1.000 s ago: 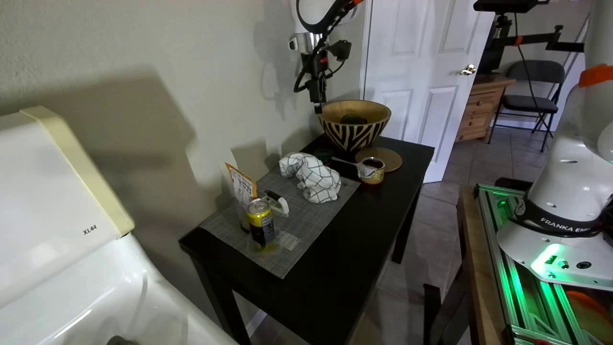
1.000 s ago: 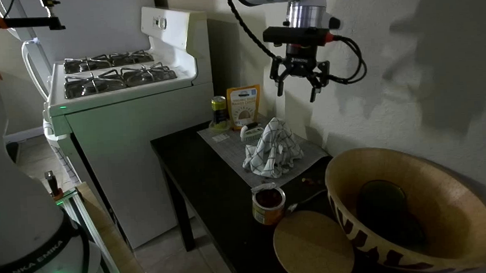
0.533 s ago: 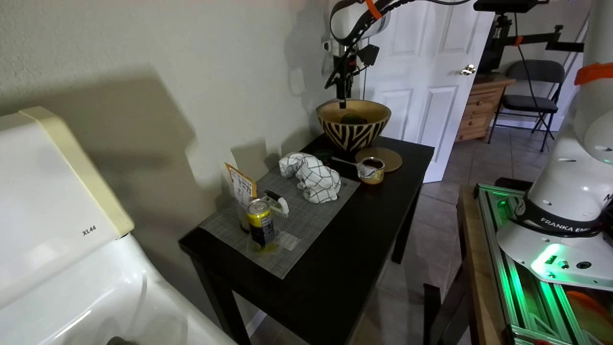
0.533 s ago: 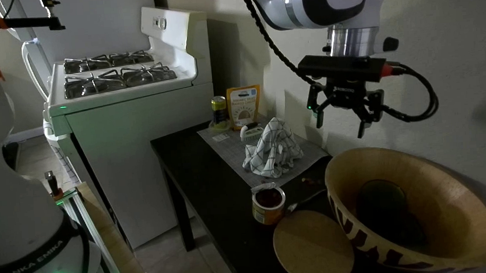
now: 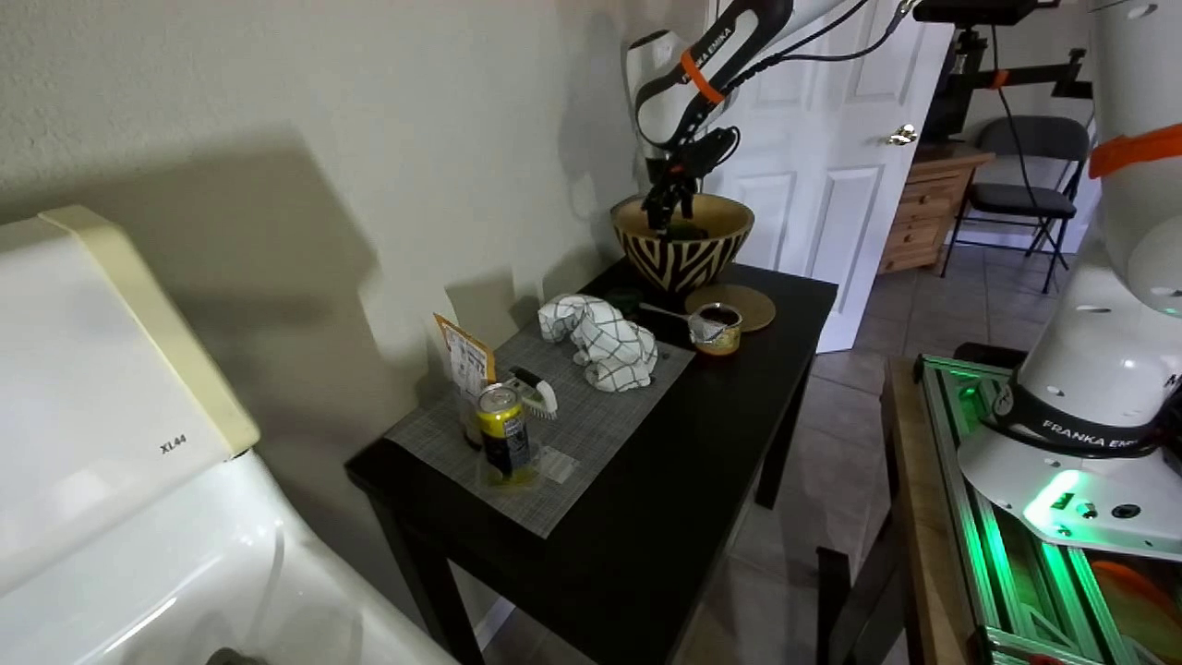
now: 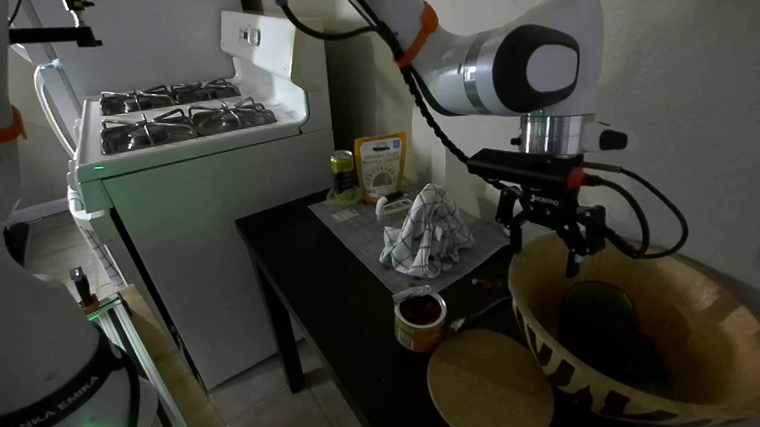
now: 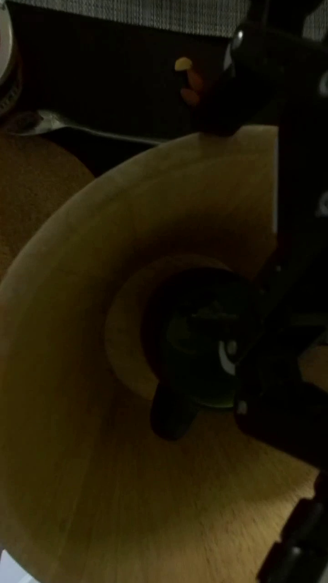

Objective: Put the mug on the table

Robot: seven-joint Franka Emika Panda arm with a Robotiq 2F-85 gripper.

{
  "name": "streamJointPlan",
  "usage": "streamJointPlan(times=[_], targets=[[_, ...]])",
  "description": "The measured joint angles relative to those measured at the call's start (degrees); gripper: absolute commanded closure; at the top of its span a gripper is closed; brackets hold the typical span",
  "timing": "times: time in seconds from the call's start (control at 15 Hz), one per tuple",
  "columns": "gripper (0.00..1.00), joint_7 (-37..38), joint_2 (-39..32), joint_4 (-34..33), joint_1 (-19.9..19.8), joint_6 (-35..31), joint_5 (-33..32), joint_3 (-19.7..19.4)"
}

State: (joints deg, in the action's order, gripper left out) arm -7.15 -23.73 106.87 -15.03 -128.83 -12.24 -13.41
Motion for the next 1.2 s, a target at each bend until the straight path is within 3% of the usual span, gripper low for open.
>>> streamJointPlan(times=[0.4, 0.73, 1.2], targets=[[0.00, 0.82, -3.14, -9.02, -2.51, 10.20, 6.41, 0.07], [0.00, -0.31, -6.90, -14.24, -4.19, 10.42, 5.60, -0.06], [0.00, 0.17, -8.83, -15.05, -3.22, 9.99, 4.92, 0.16]])
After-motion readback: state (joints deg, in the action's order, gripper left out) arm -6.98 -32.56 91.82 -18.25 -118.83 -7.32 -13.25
